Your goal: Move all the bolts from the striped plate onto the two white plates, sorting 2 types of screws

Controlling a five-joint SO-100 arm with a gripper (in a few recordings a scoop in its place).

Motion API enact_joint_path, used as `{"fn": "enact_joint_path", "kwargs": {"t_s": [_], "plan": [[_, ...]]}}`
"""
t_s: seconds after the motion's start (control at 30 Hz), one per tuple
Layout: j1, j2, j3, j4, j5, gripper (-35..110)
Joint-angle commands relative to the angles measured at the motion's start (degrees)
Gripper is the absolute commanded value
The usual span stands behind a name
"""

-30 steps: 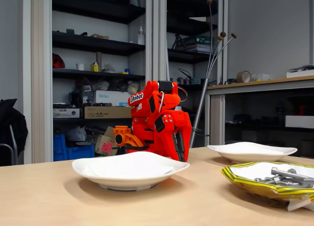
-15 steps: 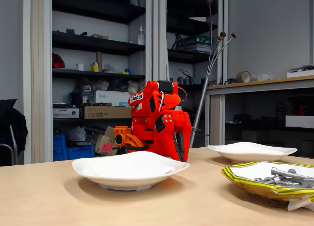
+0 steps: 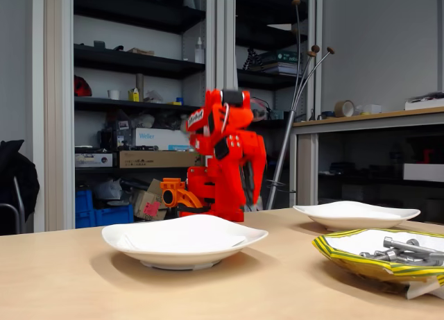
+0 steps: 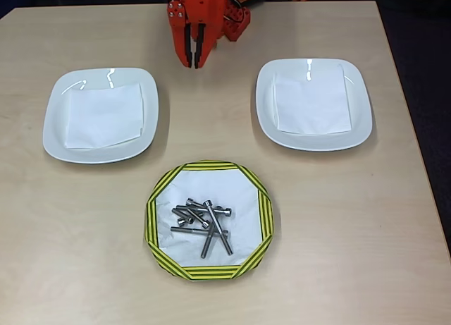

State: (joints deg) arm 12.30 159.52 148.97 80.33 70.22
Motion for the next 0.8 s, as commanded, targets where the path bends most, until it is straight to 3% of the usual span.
{"fn": "enact_joint_path", "kwargs": {"t_s": [0.0, 0.17, 0.3, 0.4, 0.43, 0.5, 0.6, 0.77], "plan": [[0.4, -22.4, -21.1, -2.7, -1.8, 0], [-3.6, -40.7, -30.9, -18.6, -1.2, 1], [-6.8, -55.2, -43.8, -16.8, 7.0, 0], [-8.3, -63.8, -52.6, -19.2, 7.1, 14], [-8.7, -66.4, -55.1, -21.4, 5.4, 5], [-9.1, -72.2, -60.8, -22.6, 4.7, 1], [-9.0, -80.2, -68.0, -28.6, 0.2, 14], [-10.0, -90.9, -77.5, -33.7, -1.5, 16]]}}
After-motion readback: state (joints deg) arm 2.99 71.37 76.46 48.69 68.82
